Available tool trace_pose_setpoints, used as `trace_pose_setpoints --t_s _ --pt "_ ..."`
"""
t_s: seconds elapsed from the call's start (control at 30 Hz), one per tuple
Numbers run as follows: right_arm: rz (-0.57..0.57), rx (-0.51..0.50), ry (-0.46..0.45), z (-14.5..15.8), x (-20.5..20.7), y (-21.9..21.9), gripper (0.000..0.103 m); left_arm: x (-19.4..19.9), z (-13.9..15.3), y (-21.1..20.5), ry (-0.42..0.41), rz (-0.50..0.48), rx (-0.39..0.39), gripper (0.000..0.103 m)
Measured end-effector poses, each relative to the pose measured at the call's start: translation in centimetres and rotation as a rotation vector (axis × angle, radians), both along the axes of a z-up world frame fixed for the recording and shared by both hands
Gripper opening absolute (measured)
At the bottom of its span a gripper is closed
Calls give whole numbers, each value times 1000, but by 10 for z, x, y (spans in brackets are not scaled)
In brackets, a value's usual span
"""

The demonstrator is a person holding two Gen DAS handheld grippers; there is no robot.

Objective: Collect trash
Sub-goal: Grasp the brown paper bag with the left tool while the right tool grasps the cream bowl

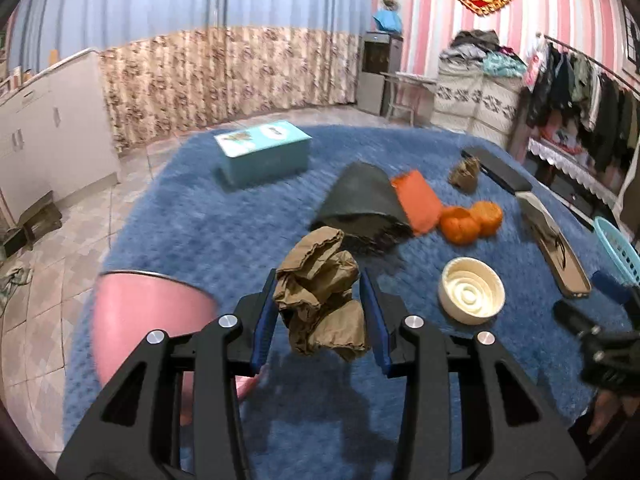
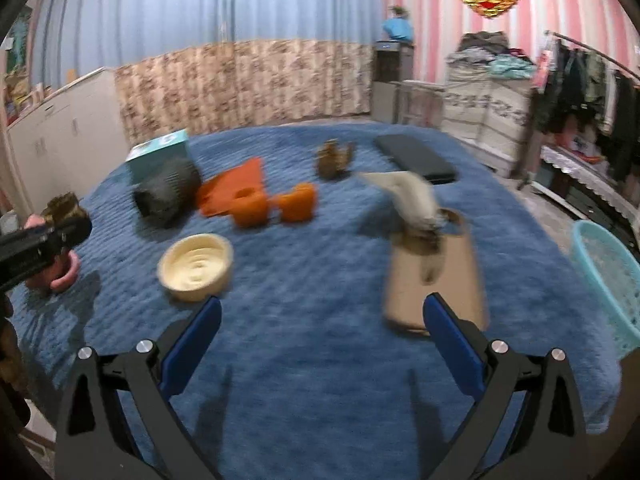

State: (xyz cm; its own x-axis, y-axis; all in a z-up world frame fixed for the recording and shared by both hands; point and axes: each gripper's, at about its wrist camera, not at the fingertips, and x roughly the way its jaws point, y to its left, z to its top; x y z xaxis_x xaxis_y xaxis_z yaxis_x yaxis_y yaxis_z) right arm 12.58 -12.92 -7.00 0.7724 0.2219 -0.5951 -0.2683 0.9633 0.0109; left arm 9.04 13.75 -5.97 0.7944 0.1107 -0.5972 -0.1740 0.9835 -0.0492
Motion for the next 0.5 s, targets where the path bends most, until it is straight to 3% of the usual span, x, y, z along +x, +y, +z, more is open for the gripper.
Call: trace_pose_setpoints --t_s 0.2,0.5 --pt "121 -53 -19 -3 3 52 98 -12 1 19 -13 14 -23 39" --pt "148 -83 52 -11 35 84 98 -16 1 31 -33 12 -60 39"
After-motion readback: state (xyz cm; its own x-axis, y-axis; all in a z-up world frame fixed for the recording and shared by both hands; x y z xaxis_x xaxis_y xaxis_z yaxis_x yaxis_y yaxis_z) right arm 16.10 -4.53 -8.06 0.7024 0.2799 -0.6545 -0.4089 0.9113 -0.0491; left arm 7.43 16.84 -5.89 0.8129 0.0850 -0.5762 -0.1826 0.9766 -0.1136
